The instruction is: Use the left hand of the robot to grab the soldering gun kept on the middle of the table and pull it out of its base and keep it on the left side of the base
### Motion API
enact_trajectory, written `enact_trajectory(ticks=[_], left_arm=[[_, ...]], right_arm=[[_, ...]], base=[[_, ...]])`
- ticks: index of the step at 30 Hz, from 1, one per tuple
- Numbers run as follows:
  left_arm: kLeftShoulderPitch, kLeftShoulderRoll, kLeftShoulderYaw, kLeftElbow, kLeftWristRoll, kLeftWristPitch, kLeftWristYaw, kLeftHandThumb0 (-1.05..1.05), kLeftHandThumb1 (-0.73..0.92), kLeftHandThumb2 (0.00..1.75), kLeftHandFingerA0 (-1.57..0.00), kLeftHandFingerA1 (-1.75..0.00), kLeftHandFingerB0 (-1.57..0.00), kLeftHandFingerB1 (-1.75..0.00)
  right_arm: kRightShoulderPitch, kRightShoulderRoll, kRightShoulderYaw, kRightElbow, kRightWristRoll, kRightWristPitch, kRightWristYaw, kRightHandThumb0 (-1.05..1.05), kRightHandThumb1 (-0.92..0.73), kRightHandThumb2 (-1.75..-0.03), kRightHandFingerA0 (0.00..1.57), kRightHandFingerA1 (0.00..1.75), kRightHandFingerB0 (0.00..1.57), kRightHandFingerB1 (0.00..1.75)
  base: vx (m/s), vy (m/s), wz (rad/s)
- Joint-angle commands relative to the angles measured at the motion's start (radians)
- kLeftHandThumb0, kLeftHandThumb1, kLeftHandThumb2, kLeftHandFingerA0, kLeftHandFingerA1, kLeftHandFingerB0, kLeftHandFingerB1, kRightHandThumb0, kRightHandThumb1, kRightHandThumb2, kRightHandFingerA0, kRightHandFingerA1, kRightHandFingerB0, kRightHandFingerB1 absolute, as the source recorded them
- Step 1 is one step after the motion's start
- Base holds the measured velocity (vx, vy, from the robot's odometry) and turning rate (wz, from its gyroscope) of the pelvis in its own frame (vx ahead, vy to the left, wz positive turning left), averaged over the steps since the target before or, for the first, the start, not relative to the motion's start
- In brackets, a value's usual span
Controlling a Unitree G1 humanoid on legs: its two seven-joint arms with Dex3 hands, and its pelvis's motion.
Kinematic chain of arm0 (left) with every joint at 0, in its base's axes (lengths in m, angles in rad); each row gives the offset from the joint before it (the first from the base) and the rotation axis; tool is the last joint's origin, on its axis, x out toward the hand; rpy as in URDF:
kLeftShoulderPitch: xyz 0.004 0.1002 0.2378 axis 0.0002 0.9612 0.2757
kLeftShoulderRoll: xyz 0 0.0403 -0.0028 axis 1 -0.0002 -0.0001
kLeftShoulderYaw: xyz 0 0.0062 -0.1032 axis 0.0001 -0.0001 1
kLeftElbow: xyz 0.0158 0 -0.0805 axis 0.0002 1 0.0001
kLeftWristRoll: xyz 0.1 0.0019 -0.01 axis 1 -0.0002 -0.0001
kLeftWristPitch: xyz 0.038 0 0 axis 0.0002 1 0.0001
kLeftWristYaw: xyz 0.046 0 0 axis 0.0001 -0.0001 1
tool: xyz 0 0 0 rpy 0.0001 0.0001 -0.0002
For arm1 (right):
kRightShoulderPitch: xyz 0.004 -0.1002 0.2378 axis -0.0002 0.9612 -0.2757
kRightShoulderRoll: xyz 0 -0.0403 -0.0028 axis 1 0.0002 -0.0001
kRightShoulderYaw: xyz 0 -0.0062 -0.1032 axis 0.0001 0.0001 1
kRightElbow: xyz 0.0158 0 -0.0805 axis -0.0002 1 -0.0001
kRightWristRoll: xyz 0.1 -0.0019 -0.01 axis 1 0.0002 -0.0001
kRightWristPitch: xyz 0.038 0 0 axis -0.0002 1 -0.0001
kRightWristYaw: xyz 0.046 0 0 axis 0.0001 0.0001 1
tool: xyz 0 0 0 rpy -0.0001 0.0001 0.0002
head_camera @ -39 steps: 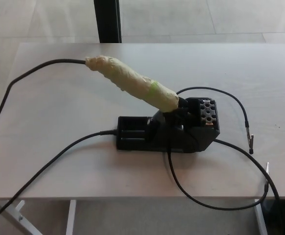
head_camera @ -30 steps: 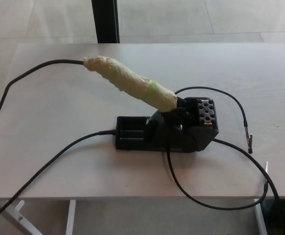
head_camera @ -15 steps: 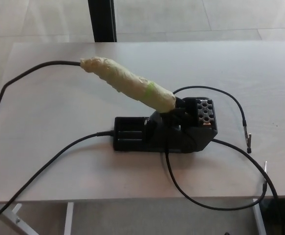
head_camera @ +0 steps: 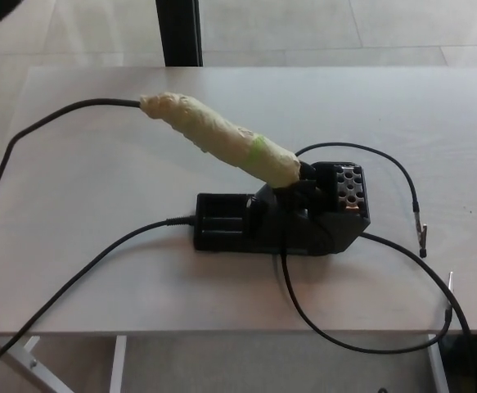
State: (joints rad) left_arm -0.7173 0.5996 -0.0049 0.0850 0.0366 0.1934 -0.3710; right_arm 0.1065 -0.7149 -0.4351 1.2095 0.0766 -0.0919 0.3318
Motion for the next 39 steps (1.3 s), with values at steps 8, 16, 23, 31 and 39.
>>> enact_trajectory(ticks=[8,16,23,31,39], left_arm=[[-0.177,-0.033,-0.294,-0.097,0.201,0.033,-0.079,-0.71,0.51,0.92,-0.24,-0.61,-0.27,-0.54],[-0.167,-0.079,-0.352,-0.132,0.228,0.069,-0.117,-0.59,0.71,0.61,-0.24,-0.52,-0.30,-0.39],[-0.123,-0.040,-0.446,-0.190,0.268,0.080,-0.240,-0.77,0.87,0.66,-0.24,-0.61,-0.25,-0.42],[-0.048,-0.041,-0.444,-0.260,0.240,0.186,-0.321,-0.85,0.92,0.73,-0.14,-0.54,-0.18,-0.40],[0.000,0.045,-0.484,-0.291,0.286,0.227,-0.426,-0.92,0.81,1.19,-0.03,-0.54,-0.07,-0.43]], right_arm=[[0.004,-0.055,0.023,0.000,0.004,-0.046,0.008,-0.64,-0.53,-0.88,0.27,0.59,0.14,0.44],[-0.014,-0.061,0.034,-0.004,0.008,-0.038,0.007,-0.57,-0.67,-0.59,0.34,0.55,0.24,0.31],[-0.023,-0.065,0.024,-0.001,0.022,-0.035,0.019,-0.52,-0.67,-0.60,0.34,0.55,0.25,0.30],[-0.028,-0.066,0.025,0.001,0.024,-0.035,0.020,-0.59,-0.50,-0.85,0.29,0.60,0.20,0.45],[-0.030,-0.066,0.033,-0.009,0.016,-0.037,0.012,-0.51,-0.67,-0.60,0.32,0.55,0.28,0.32]], base=[[0.00,0.000,0.00],[0.00,0.000,0.00],[0.00,0.000,0.00],[0.00,0.000,0.00],[0.00,0.000,0.00]])
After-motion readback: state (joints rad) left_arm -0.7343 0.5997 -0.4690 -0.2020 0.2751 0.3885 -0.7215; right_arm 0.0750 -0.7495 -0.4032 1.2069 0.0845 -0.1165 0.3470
